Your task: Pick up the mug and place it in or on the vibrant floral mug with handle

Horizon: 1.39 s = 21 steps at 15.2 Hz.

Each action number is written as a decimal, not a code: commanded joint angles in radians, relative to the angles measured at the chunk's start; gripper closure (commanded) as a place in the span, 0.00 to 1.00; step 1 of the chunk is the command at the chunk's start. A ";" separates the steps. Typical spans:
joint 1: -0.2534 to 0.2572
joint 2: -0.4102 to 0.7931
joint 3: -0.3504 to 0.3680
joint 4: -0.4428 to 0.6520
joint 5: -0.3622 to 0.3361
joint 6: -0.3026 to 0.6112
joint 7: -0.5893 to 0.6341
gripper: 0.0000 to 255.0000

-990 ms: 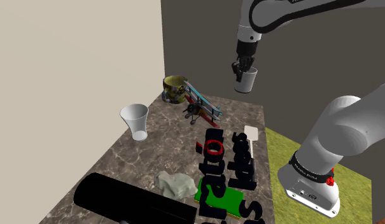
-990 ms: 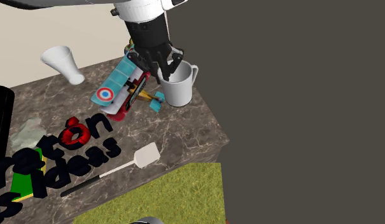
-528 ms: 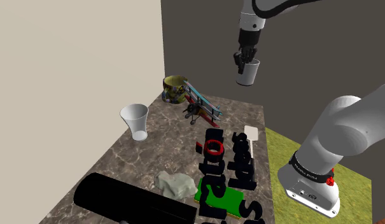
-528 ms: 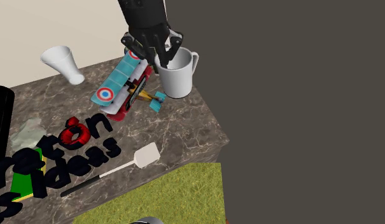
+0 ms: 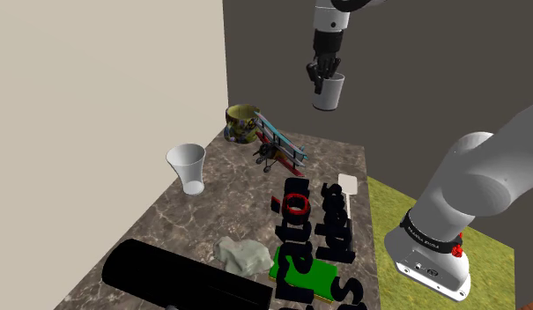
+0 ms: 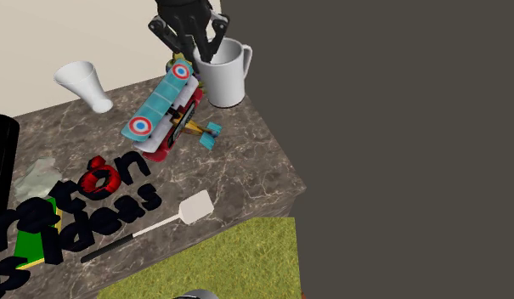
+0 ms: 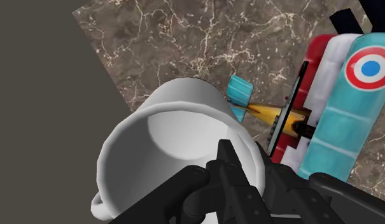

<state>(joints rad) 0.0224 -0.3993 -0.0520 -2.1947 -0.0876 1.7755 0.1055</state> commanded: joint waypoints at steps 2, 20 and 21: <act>0.013 0.109 0.019 0.108 0.012 -0.001 0.027 1.00; 0.106 0.886 0.095 1.146 0.007 -0.272 0.169 1.00; 0.115 0.963 0.095 1.272 0.004 -0.321 0.173 1.00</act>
<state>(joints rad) 0.1284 0.4948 0.0420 -1.0330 -0.0805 1.4963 0.2724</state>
